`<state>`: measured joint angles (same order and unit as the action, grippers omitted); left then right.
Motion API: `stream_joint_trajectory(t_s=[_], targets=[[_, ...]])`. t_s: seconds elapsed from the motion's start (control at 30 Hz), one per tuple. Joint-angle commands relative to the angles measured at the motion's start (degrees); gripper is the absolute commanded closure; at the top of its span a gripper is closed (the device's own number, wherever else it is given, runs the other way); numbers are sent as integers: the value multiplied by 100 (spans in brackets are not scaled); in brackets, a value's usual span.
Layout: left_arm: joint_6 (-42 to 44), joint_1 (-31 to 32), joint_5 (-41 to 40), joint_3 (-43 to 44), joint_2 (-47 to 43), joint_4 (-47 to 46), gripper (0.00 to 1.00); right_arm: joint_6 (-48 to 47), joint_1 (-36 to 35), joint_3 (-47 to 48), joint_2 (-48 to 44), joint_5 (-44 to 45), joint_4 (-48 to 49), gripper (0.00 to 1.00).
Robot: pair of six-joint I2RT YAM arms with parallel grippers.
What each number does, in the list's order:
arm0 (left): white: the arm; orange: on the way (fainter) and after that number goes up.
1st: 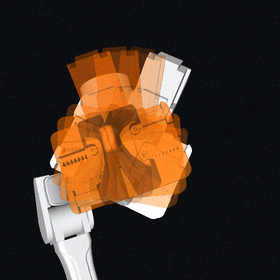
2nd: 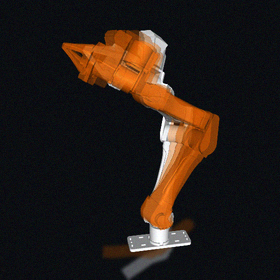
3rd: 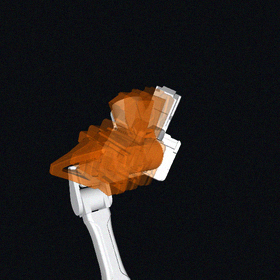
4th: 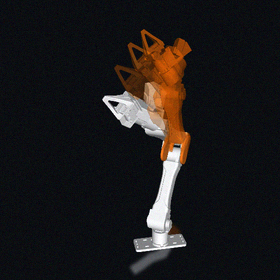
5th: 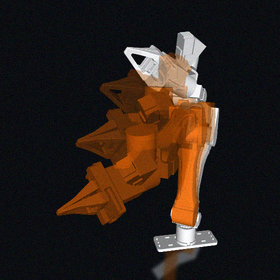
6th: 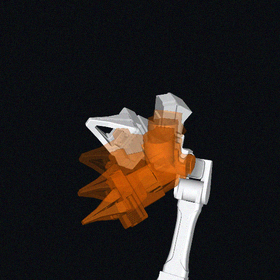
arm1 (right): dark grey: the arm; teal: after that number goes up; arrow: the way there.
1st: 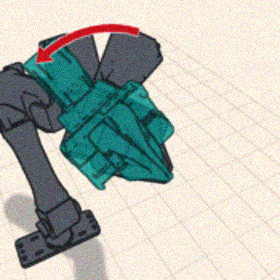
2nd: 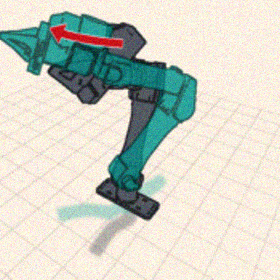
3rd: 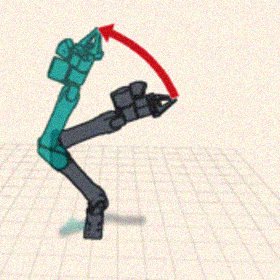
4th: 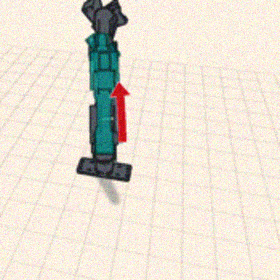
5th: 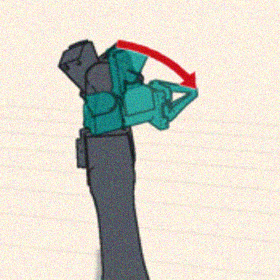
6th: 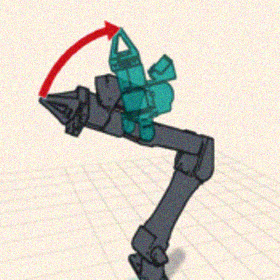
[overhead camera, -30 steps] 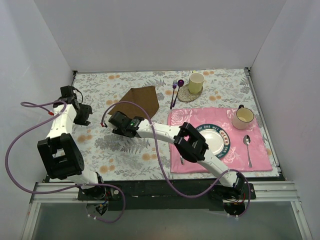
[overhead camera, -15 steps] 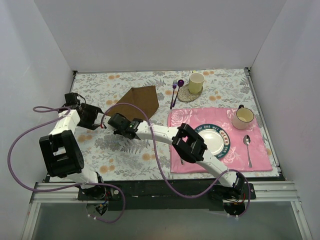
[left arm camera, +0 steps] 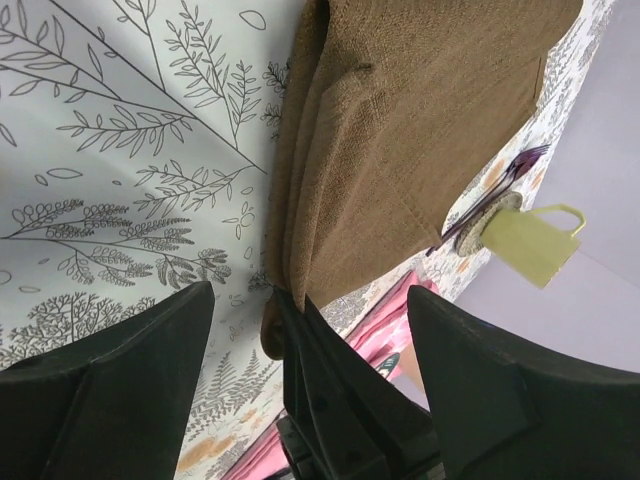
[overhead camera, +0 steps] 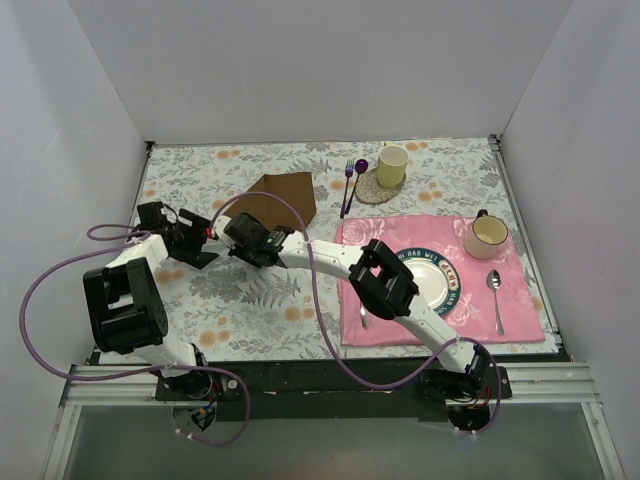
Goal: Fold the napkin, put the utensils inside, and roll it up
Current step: Roll the napkin with the utensil
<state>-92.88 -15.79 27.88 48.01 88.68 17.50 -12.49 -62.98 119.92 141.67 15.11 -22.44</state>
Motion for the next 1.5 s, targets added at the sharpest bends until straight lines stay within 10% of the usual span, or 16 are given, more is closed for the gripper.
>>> stream_joint_trajectory(t_s=[0.0,0.73,1.47], targets=[[103,-21,288,-186,61,-343,22,484,154,-153,-447,-614,160,99],[-11,314,-10,-37,1212,-862,30,1363,708,-460,-763,-2056,459,99],[341,524,-398,604,1398,-476,100,995,717,-786,-895,-2127,451,92]])
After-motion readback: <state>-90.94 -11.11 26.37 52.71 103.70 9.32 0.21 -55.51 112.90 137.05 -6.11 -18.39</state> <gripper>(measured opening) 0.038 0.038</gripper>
